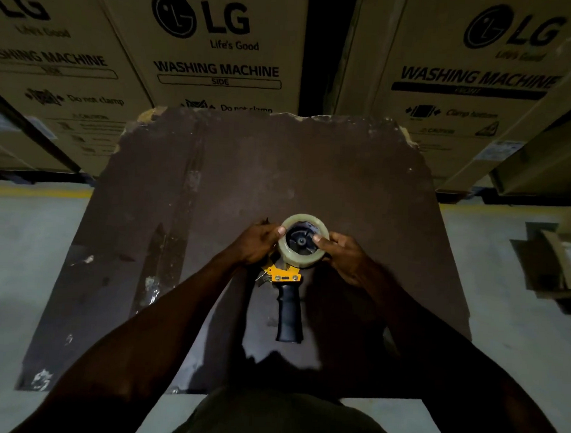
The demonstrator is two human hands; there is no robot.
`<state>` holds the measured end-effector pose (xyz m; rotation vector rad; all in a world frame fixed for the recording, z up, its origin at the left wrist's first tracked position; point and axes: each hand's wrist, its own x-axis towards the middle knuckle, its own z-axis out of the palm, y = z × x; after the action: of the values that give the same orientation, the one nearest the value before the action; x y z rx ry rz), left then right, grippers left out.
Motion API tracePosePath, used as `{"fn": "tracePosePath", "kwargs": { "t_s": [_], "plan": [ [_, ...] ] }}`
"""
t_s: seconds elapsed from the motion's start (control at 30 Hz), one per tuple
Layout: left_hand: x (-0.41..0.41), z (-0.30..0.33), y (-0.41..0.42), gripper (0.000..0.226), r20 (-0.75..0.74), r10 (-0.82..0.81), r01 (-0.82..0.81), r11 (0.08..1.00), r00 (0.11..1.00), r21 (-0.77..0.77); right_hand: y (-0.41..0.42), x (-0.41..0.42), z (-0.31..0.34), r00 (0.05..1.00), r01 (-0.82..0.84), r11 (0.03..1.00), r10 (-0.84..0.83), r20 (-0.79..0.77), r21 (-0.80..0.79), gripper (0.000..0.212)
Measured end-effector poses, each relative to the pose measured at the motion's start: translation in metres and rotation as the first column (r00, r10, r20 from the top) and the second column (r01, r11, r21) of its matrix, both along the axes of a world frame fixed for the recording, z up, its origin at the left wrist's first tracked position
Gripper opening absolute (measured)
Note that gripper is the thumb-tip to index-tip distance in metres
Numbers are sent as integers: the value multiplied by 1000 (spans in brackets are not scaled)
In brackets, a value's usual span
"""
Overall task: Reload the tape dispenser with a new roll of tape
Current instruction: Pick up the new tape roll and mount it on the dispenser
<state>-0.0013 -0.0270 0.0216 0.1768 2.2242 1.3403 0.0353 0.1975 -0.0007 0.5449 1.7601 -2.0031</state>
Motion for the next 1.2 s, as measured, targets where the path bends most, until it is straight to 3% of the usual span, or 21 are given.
{"fn": "tracePosePath", "kwargs": {
  "t_s": [0.1,0.2,0.27,0.37,0.5,0.57,0.73,0.9,1.03,1.2],
  "plan": [
    [0,1,1,35,-4,-13,13,1000,1000,-17,-5,4,0,1000,23,1000,-22,-22,18,20],
    [-2,-4,4,33,-41,-2,-1,997,999,-79,-5,3,2,999,-17,978,24,-27,209,27],
    [-3,-12,7,33,-107,-68,45,978,992,-202,-4,5,-6,1000,-23,959,27,-8,281,32],
    [-8,-23,8,49,-142,-117,61,935,983,-349,-5,3,-24,998,-68,878,66,22,474,50],
    [-18,-36,5,74,-158,-76,9,923,984,-386,-11,6,-27,996,-30,803,77,-54,595,64],
    [-16,-34,7,79,-148,-20,-38,923,989,-383,-13,8,-25,992,-3,753,85,-93,658,61],
    [-5,-23,12,73,-160,89,-142,920,983,-365,-19,12,-25,996,23,800,32,-81,600,71],
    [13,-6,2,50,-236,131,-179,964,963,-196,-18,9,-34,998,21,793,20,-62,608,71],
    [23,-8,-19,22,-317,71,-130,977,946,-167,-20,11,-26,998,26,772,20,-66,635,56],
    [24,-14,-27,38,-289,-151,57,949,945,-309,-22,11,-21,996,28,785,29,-83,619,47]
  ]
}}
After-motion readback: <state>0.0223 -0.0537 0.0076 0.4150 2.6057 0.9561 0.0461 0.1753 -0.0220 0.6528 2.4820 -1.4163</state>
